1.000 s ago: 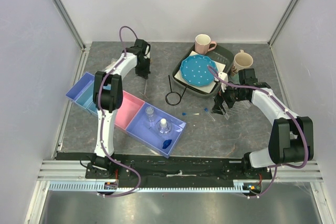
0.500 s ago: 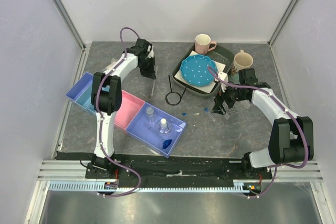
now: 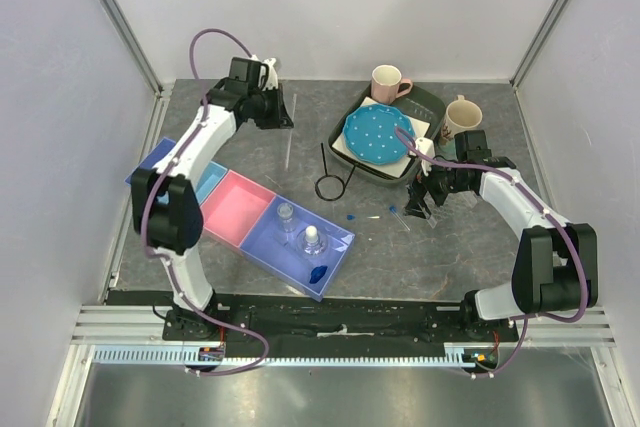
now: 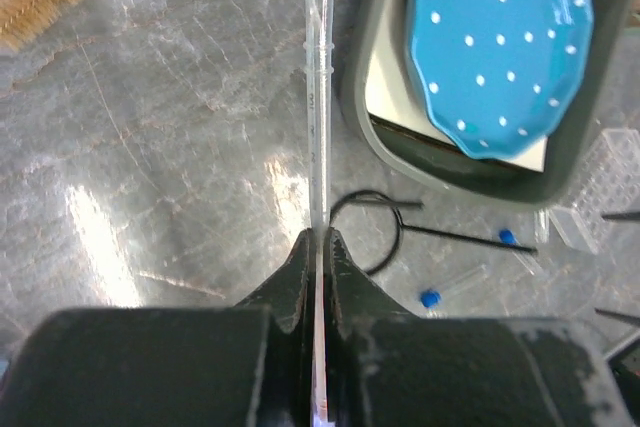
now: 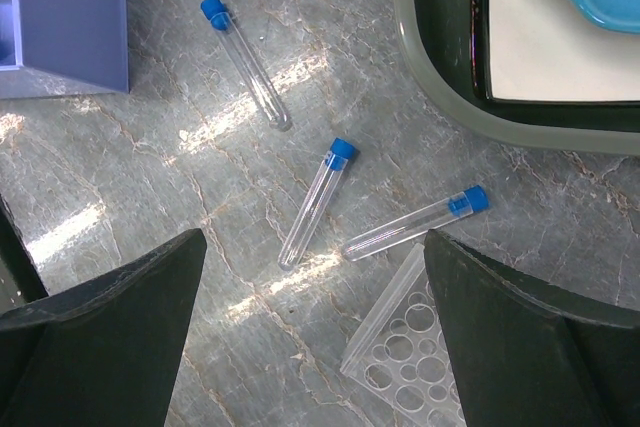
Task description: Organize the chemistry lab equipment
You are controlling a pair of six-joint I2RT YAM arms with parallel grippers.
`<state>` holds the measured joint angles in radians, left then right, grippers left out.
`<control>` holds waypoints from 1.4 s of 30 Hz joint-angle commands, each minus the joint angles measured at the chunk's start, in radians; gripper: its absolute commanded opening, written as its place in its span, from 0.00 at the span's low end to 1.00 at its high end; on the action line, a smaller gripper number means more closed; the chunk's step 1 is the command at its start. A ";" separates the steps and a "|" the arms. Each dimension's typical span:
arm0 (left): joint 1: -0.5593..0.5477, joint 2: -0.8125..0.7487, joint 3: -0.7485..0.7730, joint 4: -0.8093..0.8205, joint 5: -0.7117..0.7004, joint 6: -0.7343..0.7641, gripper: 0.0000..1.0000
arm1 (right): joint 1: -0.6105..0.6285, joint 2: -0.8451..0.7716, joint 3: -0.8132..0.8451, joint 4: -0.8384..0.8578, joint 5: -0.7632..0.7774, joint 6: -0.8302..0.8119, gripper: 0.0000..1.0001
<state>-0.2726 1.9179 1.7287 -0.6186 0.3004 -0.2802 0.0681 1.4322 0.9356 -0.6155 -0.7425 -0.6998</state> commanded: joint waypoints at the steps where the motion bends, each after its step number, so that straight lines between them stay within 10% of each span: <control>1: 0.021 -0.212 -0.131 0.065 0.051 -0.028 0.02 | -0.002 -0.021 0.025 0.002 -0.012 -0.024 0.98; 19: 0.165 -0.884 -0.764 -0.046 0.045 -0.066 0.02 | -0.004 -0.033 0.023 0.000 -0.043 -0.023 0.98; 42: 0.271 -0.712 -0.824 -0.090 -0.021 0.003 0.02 | -0.002 -0.015 0.023 -0.004 -0.034 -0.029 0.98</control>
<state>-0.0059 1.1725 0.8883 -0.7055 0.3134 -0.3054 0.0681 1.4235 0.9356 -0.6182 -0.7509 -0.7048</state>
